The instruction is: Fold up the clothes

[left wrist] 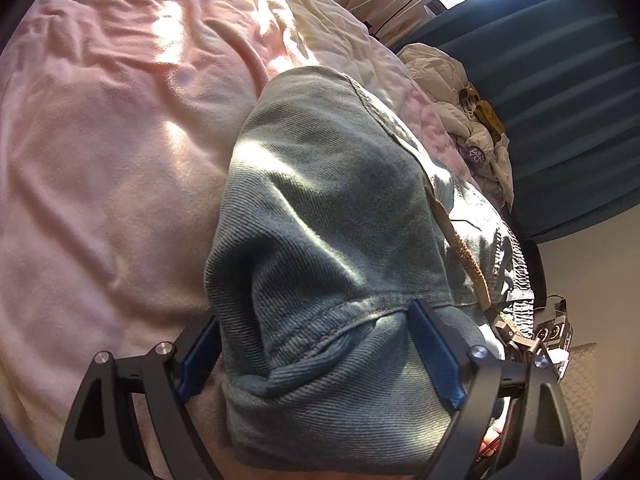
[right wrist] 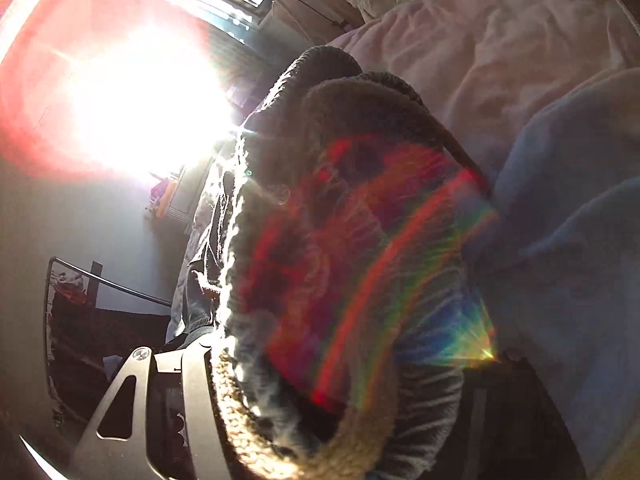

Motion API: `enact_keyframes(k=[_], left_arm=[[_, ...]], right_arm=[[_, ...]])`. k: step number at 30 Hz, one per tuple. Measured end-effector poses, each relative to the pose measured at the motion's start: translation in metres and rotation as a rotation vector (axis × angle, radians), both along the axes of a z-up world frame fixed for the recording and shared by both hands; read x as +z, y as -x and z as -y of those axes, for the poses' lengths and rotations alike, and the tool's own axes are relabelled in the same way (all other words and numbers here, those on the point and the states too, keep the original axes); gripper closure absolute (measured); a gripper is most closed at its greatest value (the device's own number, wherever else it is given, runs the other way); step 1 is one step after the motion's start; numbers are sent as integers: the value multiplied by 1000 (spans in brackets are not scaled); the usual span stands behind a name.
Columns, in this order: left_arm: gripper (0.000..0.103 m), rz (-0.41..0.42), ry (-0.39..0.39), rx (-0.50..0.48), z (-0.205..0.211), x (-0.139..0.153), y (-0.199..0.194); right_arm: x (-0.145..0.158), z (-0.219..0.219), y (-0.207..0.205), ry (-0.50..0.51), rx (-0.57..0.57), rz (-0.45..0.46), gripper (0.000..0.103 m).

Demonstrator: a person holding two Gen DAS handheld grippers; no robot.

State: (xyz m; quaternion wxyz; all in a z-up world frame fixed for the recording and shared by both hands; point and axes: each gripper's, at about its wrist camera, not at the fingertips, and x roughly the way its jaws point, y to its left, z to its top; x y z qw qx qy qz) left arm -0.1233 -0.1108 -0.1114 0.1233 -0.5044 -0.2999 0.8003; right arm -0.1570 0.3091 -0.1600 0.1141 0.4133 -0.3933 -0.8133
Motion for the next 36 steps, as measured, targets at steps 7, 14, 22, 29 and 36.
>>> enact_keyframes(k=[7,14,22,29,36], left_arm=[[52,-65,35,19,-1,12,-7],[67,-149,59,14,-7,32,-17],[71,-211,54,0,-20,63,-37],[73,-260,47,-19,-43,95,-54],[73,-317,31,-94,-94,135,-66]], right_arm=[[8,-5,-3,-10,1,-22,60],[33,5,-42,-31,-30,-69,65],[69,-8,-61,-33,-43,-125,66],[107,17,-73,-65,-59,-183,67],[137,-7,-99,-73,-121,-231,67]])
